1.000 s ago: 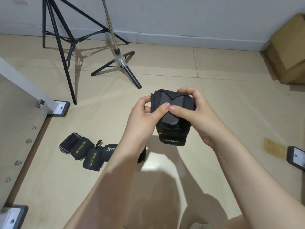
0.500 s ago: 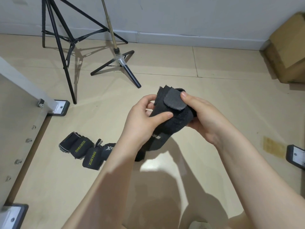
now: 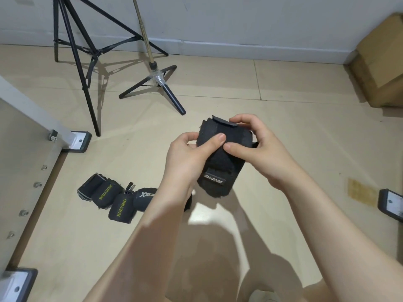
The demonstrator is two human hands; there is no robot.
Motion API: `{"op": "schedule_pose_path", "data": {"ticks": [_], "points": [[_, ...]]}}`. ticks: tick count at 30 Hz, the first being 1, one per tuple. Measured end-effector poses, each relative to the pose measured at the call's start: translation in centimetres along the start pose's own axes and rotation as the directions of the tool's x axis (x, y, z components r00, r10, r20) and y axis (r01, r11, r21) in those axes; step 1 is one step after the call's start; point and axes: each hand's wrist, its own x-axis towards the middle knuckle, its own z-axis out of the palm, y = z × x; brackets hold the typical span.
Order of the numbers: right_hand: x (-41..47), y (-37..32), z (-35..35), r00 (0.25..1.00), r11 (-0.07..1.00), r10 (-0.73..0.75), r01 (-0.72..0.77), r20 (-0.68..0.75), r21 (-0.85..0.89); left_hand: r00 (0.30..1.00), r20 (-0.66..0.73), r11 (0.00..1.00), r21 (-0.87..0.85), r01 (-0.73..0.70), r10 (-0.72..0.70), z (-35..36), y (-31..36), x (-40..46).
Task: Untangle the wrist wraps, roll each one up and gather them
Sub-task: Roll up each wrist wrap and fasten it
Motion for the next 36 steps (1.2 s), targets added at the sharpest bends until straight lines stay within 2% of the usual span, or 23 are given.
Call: {"op": "schedule_pose_path", "data": {"ticks": [3,6,8,10,11,13,15,17,20,22,24,28,33,36], "points": [[0.2,-0.1,-0.2,0.998,0.997,0.036,-0.033,-0.047,0.064,0.998,0.055,0.999,-0.027,0.026,-0.024,-0.3,0.3,-0.1],[0.5,-0.4,-0.9,0.969,0.949,0.233,-0.208,-0.082,0.236,0.976,0.219,1.0,-0.009,0.02,-0.018,-0.8,0.3,0.0],[0.6,-0.4,-1.3,0.936,0.877,0.349,-0.312,-0.038,0.366,0.974,0.225,0.996,0.077,-0.05,0.032,-1.0,-0.2,0.3],[0.5,-0.5,-1.5,0.911,0.794,0.408,-0.382,0.05,0.472,0.98,0.184,0.977,0.182,-0.11,0.076,-1.0,-0.5,0.6],[0.6,-0.5,-1.5,0.9,0.77,0.428,-0.409,0.079,0.489,0.978,0.191,0.976,0.181,-0.118,0.083,-1.0,-0.5,0.6],[0.6,-0.2,-1.7,0.88,0.764,0.462,-0.458,0.112,0.455,0.956,0.275,0.987,0.084,-0.134,0.106,-0.9,-0.3,0.5],[0.9,0.2,-1.8,0.877,0.797,0.469,-0.472,0.106,0.377,0.945,0.299,0.988,0.032,-0.149,0.133,-0.7,0.0,0.3],[0.9,0.2,-1.8,0.91,0.863,0.41,-0.408,0.06,0.299,0.967,0.228,0.993,0.005,-0.118,0.114,-0.3,0.1,0.2],[0.6,0.2,-1.3,0.975,0.95,0.218,-0.22,0.034,0.223,0.994,0.104,0.998,-0.068,-0.014,0.021,0.1,0.0,0.2],[0.3,0.2,-1.0,0.989,0.977,0.149,-0.148,0.009,0.15,0.997,0.073,0.998,-0.069,0.005,0.0,0.5,-0.1,0.2],[0.3,0.2,-0.8,0.989,0.981,0.141,-0.133,-0.051,0.14,0.997,0.078,0.999,-0.052,0.008,-0.003,0.6,-0.2,0.2],[0.6,0.1,-1.1,0.972,0.955,0.229,-0.211,-0.063,0.209,0.982,0.19,1.0,-0.02,0.013,-0.009,-0.3,0.1,0.4],[0.5,-0.1,-1.1,0.917,0.861,0.381,-0.397,0.113,0.318,0.957,0.287,0.998,0.037,-0.053,0.04,-1.0,-0.1,0.6],[0.4,0.0,-1.0,0.914,0.865,0.389,-0.406,0.116,0.296,0.964,0.259,0.998,-0.01,-0.055,0.056,-0.9,0.2,0.4]]}}
